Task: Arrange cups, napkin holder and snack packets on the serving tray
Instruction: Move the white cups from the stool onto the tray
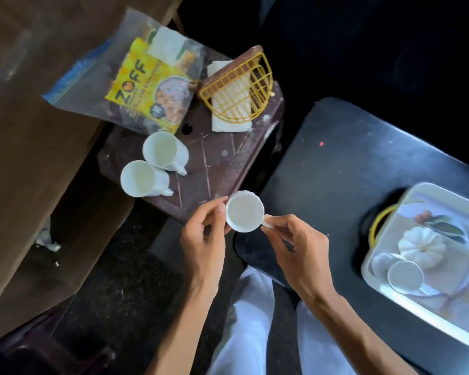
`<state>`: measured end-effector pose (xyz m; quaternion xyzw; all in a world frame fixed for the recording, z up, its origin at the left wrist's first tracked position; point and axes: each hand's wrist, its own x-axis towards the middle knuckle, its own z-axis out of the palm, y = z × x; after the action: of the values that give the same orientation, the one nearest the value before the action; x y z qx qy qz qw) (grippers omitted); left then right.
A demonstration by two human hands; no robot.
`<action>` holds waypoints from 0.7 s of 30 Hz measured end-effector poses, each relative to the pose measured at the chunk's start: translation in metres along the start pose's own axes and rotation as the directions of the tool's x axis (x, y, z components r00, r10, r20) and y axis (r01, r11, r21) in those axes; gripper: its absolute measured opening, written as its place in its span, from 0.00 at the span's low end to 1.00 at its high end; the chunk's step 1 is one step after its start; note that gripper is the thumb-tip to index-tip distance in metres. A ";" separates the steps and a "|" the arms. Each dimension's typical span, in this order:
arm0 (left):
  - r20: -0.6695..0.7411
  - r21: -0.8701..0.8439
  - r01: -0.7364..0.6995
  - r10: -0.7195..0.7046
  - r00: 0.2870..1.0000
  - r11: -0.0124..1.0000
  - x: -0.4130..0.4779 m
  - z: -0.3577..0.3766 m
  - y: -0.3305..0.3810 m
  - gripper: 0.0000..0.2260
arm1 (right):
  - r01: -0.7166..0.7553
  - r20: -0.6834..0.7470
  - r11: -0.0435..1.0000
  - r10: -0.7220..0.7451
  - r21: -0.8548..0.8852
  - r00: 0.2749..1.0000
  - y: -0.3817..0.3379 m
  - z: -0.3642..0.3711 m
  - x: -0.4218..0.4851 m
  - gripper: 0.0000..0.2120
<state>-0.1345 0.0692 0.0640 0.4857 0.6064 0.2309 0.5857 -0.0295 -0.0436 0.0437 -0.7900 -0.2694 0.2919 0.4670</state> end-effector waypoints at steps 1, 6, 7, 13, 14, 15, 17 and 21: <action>0.031 0.011 -0.010 0.010 0.999 1.000 -0.007 0.010 0.000 0.09 | -0.007 -0.020 1.000 0.008 0.003 1.000 0.003 -0.012 -0.003 0.06; 0.153 -0.021 -0.006 0.009 0.988 1.000 -0.044 0.060 -0.003 0.09 | -0.088 -0.127 0.996 0.091 0.025 0.988 0.026 -0.072 -0.021 0.07; 0.179 -0.034 0.013 -0.007 0.984 0.999 -0.053 0.072 -0.004 0.10 | -0.098 -0.152 0.995 0.101 0.025 0.983 0.031 -0.086 -0.026 0.06; 0.300 -0.003 0.082 -0.077 0.951 0.997 -0.115 0.143 -0.018 0.07 | -0.155 -0.278 0.988 0.150 0.005 0.949 0.065 -0.169 -0.065 0.07; 0.312 0.012 0.078 -0.078 0.947 0.997 -0.124 0.154 -0.022 0.07 | -0.157 -0.294 0.988 0.153 0.008 0.943 0.070 -0.181 -0.071 0.08; 0.326 0.032 0.071 -0.078 0.942 0.997 -0.133 0.165 -0.025 0.07 | -0.161 -0.315 0.987 0.159 0.021 0.936 0.076 -0.193 -0.078 0.08; 0.363 0.075 0.055 -0.079 0.929 0.996 -0.150 0.186 -0.034 0.06 | -0.173 -0.355 0.984 0.178 0.047 0.918 0.087 -0.217 -0.090 0.10; 0.426 0.181 0.021 -0.098 0.899 0.983 -0.177 0.225 -0.055 0.05 | -0.220 -0.391 0.975 0.217 0.036 0.894 0.116 -0.257 -0.113 0.08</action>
<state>0.0303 -0.1715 0.0567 0.5549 0.4933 0.0459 0.6683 0.0943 -0.3206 0.0648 -0.8596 -0.0812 0.1769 0.4723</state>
